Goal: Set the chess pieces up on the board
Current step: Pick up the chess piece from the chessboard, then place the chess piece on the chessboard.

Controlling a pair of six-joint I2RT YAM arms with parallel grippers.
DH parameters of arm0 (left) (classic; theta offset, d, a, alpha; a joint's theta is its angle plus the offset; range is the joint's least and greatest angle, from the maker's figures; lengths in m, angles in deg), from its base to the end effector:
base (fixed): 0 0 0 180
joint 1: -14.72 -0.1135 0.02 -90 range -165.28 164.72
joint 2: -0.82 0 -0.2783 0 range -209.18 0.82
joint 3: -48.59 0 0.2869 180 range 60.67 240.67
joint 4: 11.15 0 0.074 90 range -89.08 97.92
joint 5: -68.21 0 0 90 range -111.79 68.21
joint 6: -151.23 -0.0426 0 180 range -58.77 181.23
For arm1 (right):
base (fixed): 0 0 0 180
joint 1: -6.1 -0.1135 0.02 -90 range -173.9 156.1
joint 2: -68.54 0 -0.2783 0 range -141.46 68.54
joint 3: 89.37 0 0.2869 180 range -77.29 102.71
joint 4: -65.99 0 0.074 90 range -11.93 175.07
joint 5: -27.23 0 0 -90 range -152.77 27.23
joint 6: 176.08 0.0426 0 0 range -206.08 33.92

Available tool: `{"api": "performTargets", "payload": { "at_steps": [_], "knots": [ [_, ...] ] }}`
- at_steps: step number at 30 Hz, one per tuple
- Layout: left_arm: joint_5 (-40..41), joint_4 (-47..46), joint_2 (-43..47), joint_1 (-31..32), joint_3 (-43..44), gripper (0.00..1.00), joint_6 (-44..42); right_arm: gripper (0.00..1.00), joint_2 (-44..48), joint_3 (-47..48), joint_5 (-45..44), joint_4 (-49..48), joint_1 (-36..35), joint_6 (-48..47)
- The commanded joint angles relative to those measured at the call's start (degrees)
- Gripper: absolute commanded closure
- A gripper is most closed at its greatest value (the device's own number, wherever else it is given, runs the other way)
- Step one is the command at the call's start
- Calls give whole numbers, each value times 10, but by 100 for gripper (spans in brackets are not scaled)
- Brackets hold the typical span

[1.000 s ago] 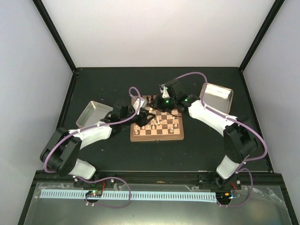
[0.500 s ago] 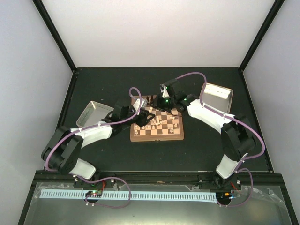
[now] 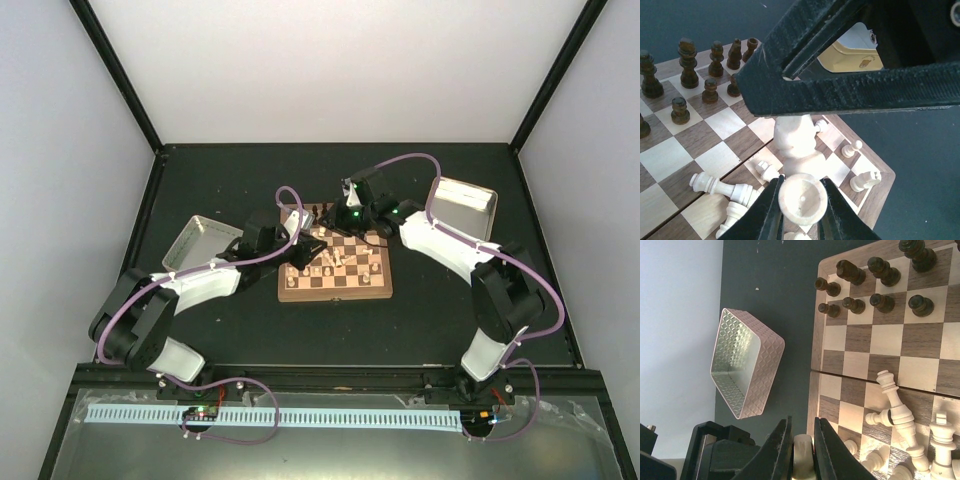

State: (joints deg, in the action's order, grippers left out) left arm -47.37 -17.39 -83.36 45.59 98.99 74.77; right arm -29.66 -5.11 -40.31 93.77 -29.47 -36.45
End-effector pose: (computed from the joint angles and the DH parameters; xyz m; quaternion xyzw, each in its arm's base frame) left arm 0.2738 -0.1851 0.1789 0.2391 0.8071 -0.3663 0.3966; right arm 0.3344 0.2592 0.2444 0.0305 0.8981 0.4023 0.1750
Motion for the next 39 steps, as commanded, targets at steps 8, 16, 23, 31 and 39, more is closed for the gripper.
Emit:
{"api": "performTargets", "payload": {
  "at_steps": [8, 16, 23, 31, 39],
  "knots": [
    [19, 12, 17, 4, 6, 96, -5, 86, 17, 6, -88, -16, 4, -36],
    [48, 63, 57, 4, 2, 96, 25, 86, 70, -94, -314, -86, 4, -170],
    [69, 136, 104, 3, 15, 96, 54, 84, 60, -176, -372, -232, 4, -266],
    [60, 193, 161, 2, 26, 96, 64, 82, 7, -221, -352, -361, 4, -293],
    [54, 218, 189, 2, 28, 95, 63, 81, -19, -238, -340, -394, 4, -284]
  ]
}}
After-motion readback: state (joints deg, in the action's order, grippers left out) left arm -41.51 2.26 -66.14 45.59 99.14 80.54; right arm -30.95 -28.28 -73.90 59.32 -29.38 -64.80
